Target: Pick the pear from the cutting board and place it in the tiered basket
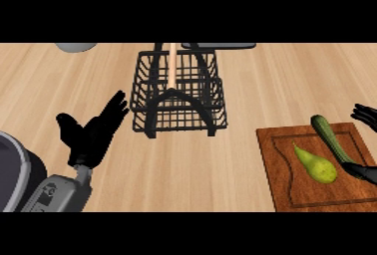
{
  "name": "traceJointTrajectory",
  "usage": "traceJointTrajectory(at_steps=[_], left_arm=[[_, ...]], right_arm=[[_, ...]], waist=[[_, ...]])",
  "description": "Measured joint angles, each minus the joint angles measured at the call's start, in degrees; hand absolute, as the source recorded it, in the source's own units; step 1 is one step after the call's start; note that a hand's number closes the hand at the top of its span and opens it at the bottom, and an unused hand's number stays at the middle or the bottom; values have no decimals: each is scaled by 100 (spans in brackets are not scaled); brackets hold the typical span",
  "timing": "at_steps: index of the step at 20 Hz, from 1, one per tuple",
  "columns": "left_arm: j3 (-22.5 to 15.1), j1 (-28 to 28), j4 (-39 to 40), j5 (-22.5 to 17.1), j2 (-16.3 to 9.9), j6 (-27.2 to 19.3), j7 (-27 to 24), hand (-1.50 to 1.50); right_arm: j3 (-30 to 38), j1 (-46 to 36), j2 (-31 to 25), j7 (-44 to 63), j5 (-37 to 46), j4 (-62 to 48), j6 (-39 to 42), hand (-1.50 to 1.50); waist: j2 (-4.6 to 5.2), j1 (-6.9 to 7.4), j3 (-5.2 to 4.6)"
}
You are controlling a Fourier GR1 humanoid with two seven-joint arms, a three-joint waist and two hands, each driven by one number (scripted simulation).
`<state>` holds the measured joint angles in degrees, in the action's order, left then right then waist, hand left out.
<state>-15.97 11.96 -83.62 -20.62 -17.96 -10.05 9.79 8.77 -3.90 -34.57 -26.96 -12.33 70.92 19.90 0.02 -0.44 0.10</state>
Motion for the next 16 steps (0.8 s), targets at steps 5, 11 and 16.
traceJointTrajectory(at_steps=[5,11,16], left_arm=[[-16,-147,32,72,11,76,-121,0],[73,-103,17,61,-44,133,-65,0],[73,-178,-83,87,-10,124,-36,0]], right_arm=[[-123,516,-736,-100,768,744,60,-150],[-223,783,-1480,1074,1838,1999,-480,-150],[-472,990,-1735,2695,2438,3322,-541,-150]], waist=[[-25,-56,-16],[-50,-107,-36],[-49,-76,-35]])
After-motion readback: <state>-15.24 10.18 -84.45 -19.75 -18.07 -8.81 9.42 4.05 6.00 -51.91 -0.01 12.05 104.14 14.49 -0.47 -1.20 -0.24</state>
